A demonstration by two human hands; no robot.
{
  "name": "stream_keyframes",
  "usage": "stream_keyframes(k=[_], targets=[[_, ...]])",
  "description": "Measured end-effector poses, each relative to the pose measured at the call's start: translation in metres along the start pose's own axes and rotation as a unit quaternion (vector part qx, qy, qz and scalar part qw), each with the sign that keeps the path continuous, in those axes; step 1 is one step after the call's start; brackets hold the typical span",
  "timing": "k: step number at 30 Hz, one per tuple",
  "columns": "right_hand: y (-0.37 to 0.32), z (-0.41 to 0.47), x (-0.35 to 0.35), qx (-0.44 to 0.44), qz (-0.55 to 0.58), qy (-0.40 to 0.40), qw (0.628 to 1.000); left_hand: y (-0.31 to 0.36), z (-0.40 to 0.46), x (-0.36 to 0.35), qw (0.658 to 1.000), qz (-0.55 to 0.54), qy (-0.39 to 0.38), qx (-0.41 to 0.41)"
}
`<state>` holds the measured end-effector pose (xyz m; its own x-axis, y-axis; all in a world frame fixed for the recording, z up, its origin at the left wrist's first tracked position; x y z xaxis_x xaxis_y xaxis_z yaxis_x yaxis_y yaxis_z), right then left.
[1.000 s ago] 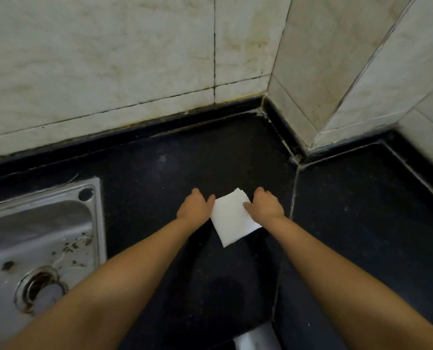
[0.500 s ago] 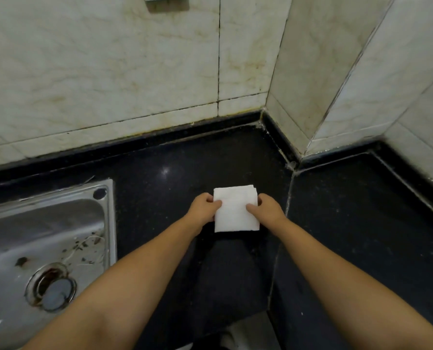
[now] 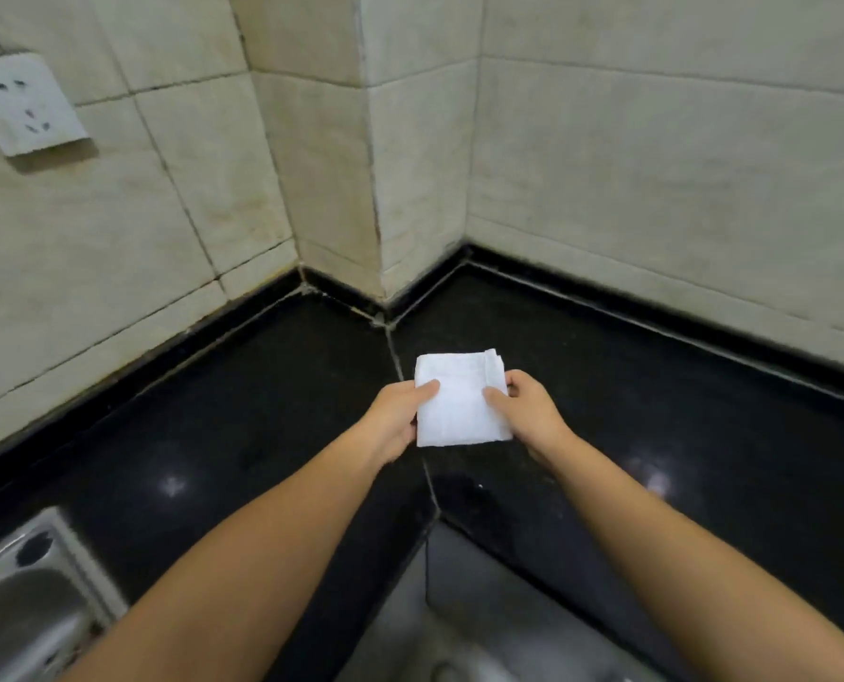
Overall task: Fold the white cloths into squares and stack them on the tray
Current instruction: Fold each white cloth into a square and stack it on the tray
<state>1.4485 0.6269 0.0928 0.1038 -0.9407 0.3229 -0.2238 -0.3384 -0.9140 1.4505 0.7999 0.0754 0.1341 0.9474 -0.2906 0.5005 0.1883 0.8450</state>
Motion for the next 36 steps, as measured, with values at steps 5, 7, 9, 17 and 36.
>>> stream_keyframes(k=[5, 7, 9, 17, 36], targets=[[0.062, -0.110, 0.074, -0.053, 0.068, 0.122, 0.989, -0.043, -0.027, -0.109, 0.993, 0.052, -0.106, 0.005], [0.087, -0.158, 0.107, -0.069, 0.092, 0.166, 0.979, -0.068, -0.043, -0.158, 0.985, 0.081, -0.154, 0.020], [0.112, -0.210, 0.141, -0.084, 0.110, 0.214, 0.967, -0.093, -0.061, -0.209, 0.973, 0.120, -0.195, 0.033], [0.218, -0.442, 0.283, -0.123, 0.146, 0.407, 0.893, -0.214, -0.158, -0.445, 0.901, 0.269, -0.339, 0.016], [0.353, -0.834, 0.612, -0.167, 0.104, 0.602, 0.774, -0.411, -0.381, -0.905, 0.794, 0.258, -0.551, 0.003]])
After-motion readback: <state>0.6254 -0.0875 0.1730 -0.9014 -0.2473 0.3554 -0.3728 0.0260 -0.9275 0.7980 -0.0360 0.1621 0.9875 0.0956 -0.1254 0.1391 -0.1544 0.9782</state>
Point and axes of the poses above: each hand's wrist, its own z-axis towards the middle knuckle, its own x-axis out of the back of the hand, y = z × x, the point moved 7 cm from there along z, towards the middle knuckle, and after that the axes turned 8 degrees about -y, right-handed, at the moved point
